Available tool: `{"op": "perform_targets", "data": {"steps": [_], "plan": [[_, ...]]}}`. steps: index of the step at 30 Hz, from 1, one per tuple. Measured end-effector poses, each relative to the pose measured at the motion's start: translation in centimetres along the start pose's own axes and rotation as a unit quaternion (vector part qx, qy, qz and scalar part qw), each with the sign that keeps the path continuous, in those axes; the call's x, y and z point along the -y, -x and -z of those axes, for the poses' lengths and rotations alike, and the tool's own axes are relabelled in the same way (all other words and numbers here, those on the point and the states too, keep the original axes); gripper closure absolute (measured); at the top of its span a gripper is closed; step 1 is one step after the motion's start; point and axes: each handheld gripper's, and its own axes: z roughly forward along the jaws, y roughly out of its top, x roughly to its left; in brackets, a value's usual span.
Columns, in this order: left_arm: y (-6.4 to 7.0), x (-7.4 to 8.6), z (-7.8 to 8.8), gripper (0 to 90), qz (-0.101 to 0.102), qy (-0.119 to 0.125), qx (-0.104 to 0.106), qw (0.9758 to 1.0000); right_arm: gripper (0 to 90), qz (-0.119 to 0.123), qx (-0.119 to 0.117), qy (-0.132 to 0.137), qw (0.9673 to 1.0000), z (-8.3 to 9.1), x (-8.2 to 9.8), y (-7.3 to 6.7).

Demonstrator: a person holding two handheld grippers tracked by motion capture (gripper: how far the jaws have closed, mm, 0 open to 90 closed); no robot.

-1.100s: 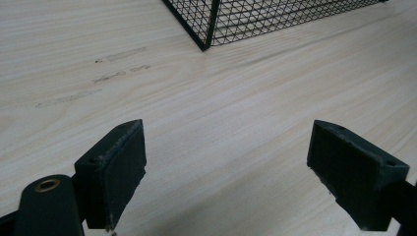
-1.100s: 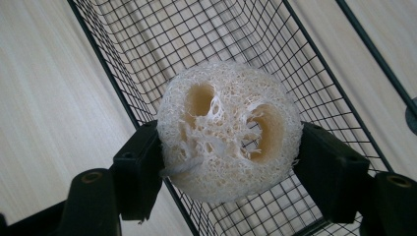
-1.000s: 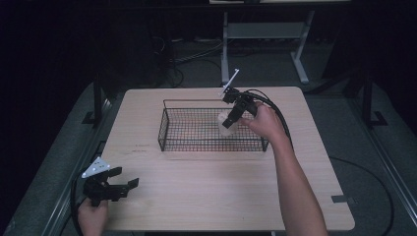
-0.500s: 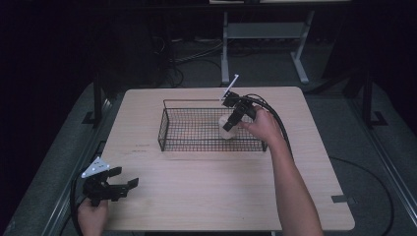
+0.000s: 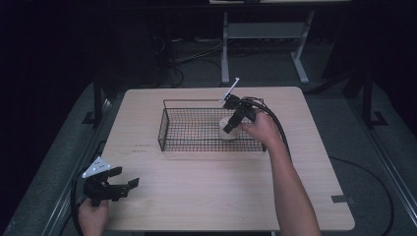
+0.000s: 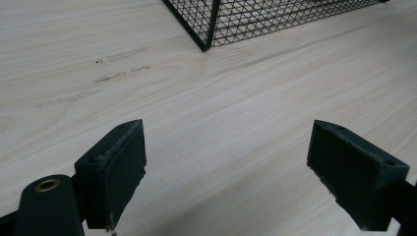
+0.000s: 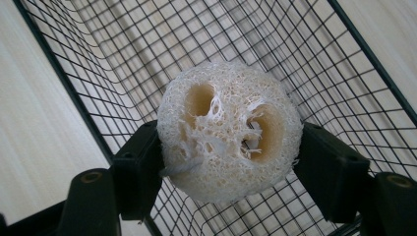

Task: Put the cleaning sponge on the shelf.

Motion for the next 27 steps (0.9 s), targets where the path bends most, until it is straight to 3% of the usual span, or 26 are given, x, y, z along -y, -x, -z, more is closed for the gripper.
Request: {"op": "perform_targets", "data": {"steps": [5, 27], "plan": [[0.0, 0.0, 0.0, 13.7, 0.001, 0.000, 0.000, 1.0000, 30.0, 0.002, 0.008, -0.014, 0.9999, -0.3, 0.2, 0.1], [-0.1, 0.0, 0.1, 13.6, 0.002, 0.001, 0.000, 1.0000, 29.8, -0.011, -0.007, -0.002, 0.9999, -1.9, 0.5, 0.2]]}}
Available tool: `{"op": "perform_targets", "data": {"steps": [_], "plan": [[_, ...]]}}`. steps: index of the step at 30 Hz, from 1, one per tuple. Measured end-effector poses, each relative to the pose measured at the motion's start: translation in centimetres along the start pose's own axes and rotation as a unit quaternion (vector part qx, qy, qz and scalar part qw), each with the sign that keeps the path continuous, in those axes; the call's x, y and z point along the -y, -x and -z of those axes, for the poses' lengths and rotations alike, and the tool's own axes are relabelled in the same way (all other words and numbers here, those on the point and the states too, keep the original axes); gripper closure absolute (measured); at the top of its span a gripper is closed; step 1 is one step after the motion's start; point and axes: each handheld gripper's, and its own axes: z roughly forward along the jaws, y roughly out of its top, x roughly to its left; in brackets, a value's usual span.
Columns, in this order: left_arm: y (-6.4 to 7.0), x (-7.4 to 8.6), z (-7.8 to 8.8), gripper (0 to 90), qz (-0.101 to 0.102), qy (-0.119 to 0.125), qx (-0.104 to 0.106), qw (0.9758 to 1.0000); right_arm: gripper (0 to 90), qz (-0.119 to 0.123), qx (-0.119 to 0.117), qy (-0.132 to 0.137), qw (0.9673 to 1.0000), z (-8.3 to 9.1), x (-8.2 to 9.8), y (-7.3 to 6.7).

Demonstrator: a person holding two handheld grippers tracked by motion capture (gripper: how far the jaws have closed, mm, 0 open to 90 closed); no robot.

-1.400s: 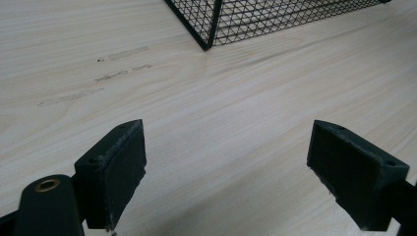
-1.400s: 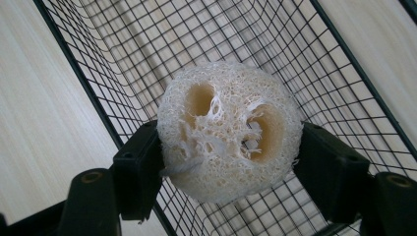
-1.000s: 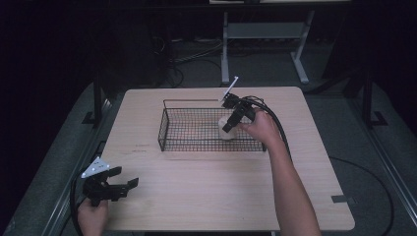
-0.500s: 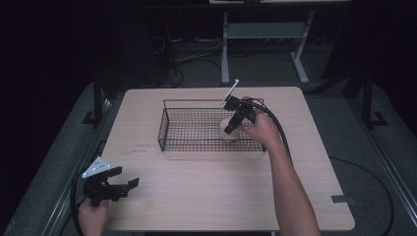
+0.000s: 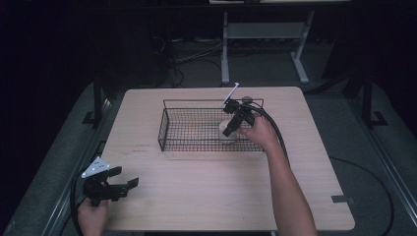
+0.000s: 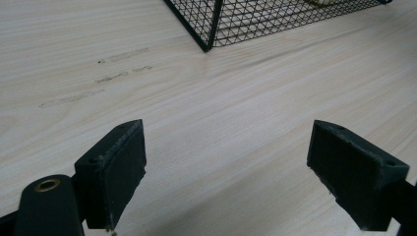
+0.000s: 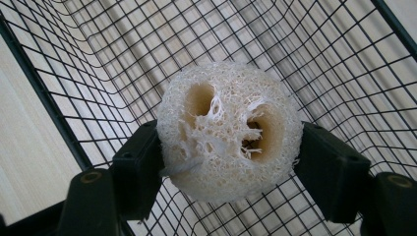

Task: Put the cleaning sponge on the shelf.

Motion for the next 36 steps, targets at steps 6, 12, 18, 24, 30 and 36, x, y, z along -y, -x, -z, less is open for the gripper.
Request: {"op": "perform_targets", "data": {"steps": [6, 12, 18, 24, 30, 36], "plan": [[0.04, -0.04, -0.06, 13.7, -0.001, 0.001, 0.000, 1.0000, 29.7, 0.001, 0.003, -0.002, 1.0000, 0.15, 0.10, 0.00], [0.06, -0.06, -0.13, 13.6, 0.000, 0.000, 0.000, 1.0000, 28.8, 0.000, -0.001, -0.001, 1.0000, 0.04, 0.06, 0.06], [0.05, -0.13, -0.25, 13.6, 0.000, -0.001, 0.000, 1.0000, 26.0, 0.000, -0.004, 0.000, 1.0000, 0.01, 0.06, 0.05], [0.10, -0.32, -0.48, 13.7, -0.002, -0.002, 0.002, 1.0000, 22.7, -0.005, -0.007, 0.002, 1.0000, 0.33, 0.20, 0.07], [-0.07, -0.40, -0.52, 13.7, -0.001, 0.001, 0.003, 1.0000, 20.5, -0.008, -0.011, 0.004, 0.9999, 0.50, 0.24, 0.01], [-0.05, -0.42, -0.61, 13.7, -0.004, 0.000, 0.005, 1.0000, 19.0, -0.003, -0.012, 0.005, 0.9999, 0.58, 0.11, -0.31]]}}
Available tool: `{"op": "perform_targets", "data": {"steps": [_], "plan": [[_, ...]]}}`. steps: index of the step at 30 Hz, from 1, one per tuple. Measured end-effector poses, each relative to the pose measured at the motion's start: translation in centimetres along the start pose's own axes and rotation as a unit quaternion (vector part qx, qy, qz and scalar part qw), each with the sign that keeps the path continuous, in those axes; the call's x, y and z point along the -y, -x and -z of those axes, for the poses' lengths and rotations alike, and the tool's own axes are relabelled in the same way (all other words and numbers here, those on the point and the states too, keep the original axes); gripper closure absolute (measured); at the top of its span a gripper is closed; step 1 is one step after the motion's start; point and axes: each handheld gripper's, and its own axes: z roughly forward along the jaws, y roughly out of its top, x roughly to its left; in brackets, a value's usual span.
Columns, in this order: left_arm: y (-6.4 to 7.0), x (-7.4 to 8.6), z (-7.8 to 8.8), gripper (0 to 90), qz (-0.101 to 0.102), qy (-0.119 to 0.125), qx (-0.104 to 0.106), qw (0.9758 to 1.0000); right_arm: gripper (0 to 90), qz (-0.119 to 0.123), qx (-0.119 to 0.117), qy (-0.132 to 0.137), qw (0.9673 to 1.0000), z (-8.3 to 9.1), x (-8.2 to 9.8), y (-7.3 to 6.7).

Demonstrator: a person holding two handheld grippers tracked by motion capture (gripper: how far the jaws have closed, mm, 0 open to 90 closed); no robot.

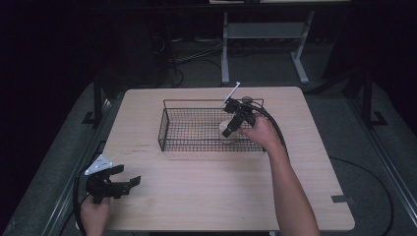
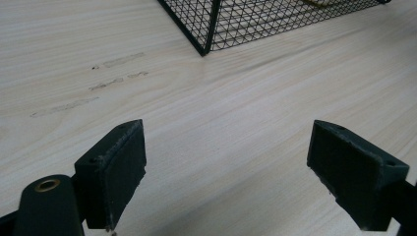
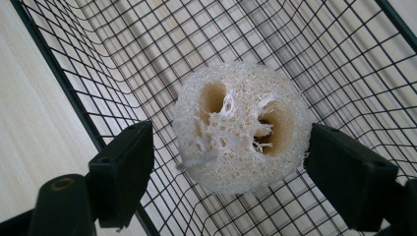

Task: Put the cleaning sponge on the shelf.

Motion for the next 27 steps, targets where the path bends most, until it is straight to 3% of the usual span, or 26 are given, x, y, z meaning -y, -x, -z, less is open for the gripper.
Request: {"op": "perform_targets", "data": {"steps": [14, 27], "plan": [[0.0, 0.1, 0.4, 13.7, 0.000, 0.003, -0.001, 1.0000, 18.3, -0.007, 0.007, 0.014, 0.9998, 1.2, 0.3, 0.2], [0.1, 0.1, 0.4, 13.7, -0.001, 0.002, -0.002, 1.0000, 18.5, -0.013, 0.011, 0.029, 0.9994, 3.5, 1.3, 0.2]]}}
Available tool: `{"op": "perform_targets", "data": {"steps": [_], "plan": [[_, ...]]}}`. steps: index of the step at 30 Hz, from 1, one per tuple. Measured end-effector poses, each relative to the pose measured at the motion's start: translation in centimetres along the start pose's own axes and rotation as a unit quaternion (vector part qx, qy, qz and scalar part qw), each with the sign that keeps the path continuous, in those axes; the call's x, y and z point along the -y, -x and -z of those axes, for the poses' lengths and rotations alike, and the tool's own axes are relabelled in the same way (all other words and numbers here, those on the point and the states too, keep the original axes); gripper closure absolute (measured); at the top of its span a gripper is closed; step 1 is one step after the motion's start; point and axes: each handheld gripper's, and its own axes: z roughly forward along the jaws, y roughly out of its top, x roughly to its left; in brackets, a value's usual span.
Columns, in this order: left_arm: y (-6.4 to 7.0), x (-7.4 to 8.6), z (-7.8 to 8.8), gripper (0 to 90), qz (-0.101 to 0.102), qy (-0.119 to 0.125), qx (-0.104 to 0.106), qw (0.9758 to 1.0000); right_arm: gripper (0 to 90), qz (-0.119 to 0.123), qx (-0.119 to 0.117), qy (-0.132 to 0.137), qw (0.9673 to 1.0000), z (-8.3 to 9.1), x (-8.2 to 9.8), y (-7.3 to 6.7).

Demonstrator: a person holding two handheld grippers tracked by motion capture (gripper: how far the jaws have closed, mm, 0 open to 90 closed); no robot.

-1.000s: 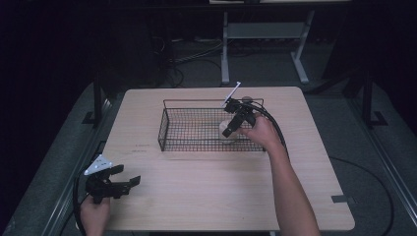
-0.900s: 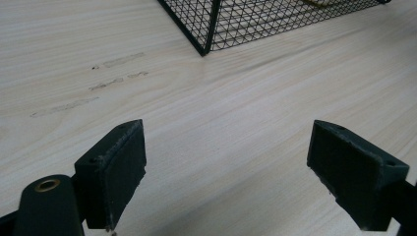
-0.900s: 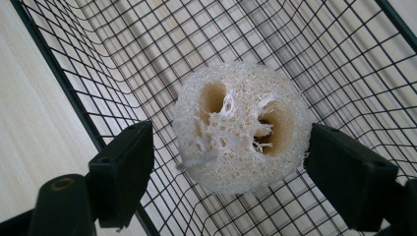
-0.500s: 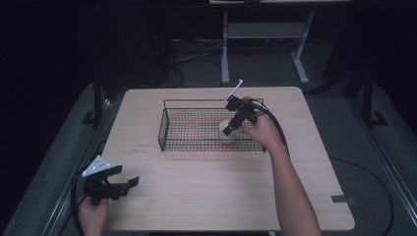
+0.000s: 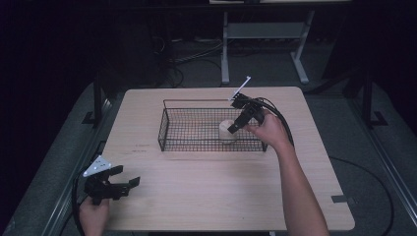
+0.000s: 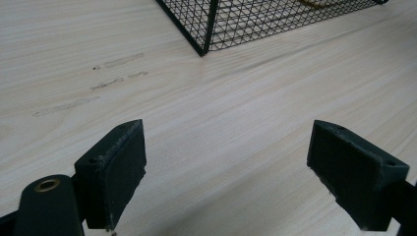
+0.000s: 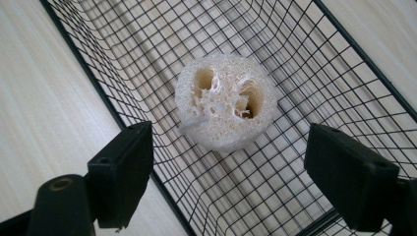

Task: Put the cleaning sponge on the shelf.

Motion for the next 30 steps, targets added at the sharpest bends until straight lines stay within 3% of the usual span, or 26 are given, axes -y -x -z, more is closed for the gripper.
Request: {"op": "perform_targets", "data": {"steps": [17, 30], "plan": [[0.0, 0.2, 0.2, 13.7, 0.002, -0.001, -0.005, 1.0000, 18.6, 0.003, -0.003, 0.001, 1.0000, 1.8, 1.2, -0.4], [0.0, 0.2, 0.1, 13.7, 0.000, -0.003, -0.006, 1.0000, 19.6, -0.001, -0.007, 0.006, 1.0000, 2.7, 3.3, -0.5]]}}
